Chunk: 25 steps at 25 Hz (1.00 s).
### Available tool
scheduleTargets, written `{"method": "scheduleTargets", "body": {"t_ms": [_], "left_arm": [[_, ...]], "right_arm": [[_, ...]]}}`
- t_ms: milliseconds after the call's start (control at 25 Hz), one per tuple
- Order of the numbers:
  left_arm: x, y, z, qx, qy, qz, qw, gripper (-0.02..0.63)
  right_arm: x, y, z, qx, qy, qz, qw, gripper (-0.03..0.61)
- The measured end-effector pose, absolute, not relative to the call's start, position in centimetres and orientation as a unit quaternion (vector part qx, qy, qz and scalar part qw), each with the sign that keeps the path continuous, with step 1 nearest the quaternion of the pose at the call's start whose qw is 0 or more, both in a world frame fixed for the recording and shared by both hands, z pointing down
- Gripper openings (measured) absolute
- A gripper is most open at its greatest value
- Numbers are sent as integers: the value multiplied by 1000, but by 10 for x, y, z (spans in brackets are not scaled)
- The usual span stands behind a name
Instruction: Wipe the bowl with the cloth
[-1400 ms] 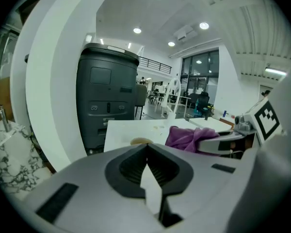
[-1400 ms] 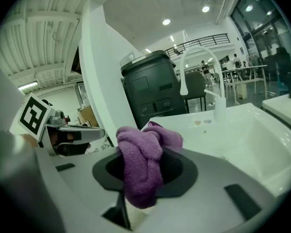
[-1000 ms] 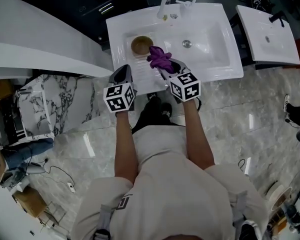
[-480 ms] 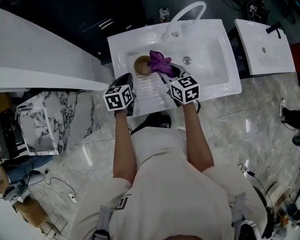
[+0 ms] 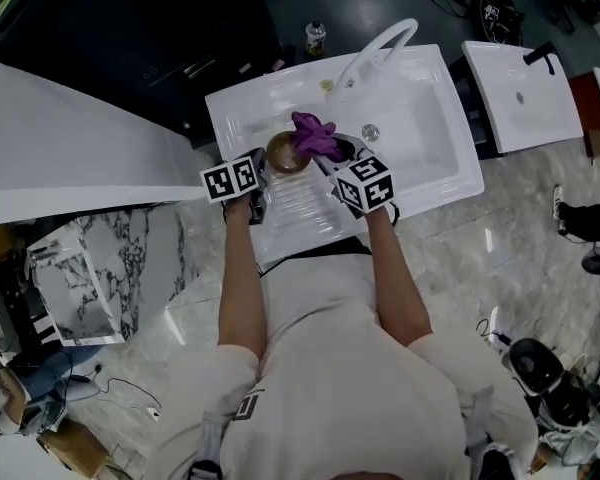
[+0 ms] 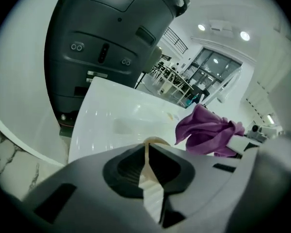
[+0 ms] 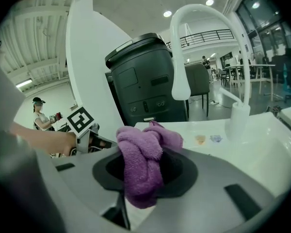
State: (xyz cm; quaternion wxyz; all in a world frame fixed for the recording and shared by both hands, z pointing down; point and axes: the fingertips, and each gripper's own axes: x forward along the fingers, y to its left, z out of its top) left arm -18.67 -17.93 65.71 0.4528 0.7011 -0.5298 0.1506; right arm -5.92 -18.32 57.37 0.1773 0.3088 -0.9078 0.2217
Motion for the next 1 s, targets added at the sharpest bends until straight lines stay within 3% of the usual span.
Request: {"method": "scheduleTargets", "body": {"t_ms": [160, 360, 880, 1000], "left_arm": [[-180, -190, 673, 703, -504, 178, 470, 84], [-176, -196, 685, 703, -483, 208, 480, 115], [-162, -201, 711, 680, -441, 319, 492, 117], [-164, -199, 717, 667, -440, 354, 486, 63]], "right_arm": [[-58, -183, 582, 305, -906, 218, 199, 114], [-54, -190, 583, 307, -904, 214, 204, 114], [-42, -198, 581, 327, -895, 227, 199, 115], [-42, -194, 582, 327, -896, 229, 197, 114]]}}
